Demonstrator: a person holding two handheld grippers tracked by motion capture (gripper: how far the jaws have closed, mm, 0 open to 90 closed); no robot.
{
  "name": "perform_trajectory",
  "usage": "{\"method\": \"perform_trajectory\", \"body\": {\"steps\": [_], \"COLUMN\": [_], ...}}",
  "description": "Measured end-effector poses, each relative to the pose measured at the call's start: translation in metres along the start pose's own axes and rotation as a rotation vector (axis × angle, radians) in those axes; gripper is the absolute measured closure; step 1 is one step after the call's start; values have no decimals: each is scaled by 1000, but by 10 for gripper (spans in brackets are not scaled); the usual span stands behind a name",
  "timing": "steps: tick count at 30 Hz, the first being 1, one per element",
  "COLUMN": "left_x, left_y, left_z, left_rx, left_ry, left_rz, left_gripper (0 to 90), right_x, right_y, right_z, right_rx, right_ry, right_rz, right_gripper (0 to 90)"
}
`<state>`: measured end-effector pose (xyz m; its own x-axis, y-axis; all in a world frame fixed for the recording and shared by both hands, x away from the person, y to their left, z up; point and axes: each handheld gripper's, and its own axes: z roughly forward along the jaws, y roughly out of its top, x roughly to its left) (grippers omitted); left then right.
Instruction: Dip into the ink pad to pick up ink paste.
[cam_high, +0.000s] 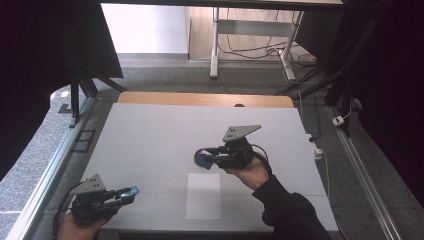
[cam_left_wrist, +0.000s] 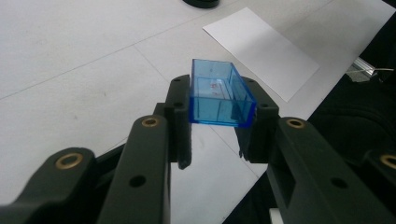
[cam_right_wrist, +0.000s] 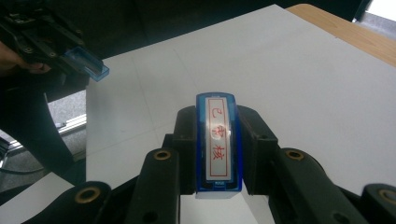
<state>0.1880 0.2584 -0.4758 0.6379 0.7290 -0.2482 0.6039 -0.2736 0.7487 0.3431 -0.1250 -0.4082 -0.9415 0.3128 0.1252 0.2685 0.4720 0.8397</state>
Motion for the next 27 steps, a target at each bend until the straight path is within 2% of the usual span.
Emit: {"method": "perform_trajectory", "body": {"steps": [20, 27], "left_x": [0, 0], "left_y": [0, 0], "left_z": [0, 0], "left_rx": [5, 5], "left_ry": [1, 0], "left_rz": [2, 2], "left_gripper": [683, 683], "right_x": [19, 22], "right_y": [-3, -7], "right_z": [-13, -12], "right_rx": [-5, 10], "right_ry": [45, 40], "right_rz": [-34, -51], "right_gripper": [713, 713]}}
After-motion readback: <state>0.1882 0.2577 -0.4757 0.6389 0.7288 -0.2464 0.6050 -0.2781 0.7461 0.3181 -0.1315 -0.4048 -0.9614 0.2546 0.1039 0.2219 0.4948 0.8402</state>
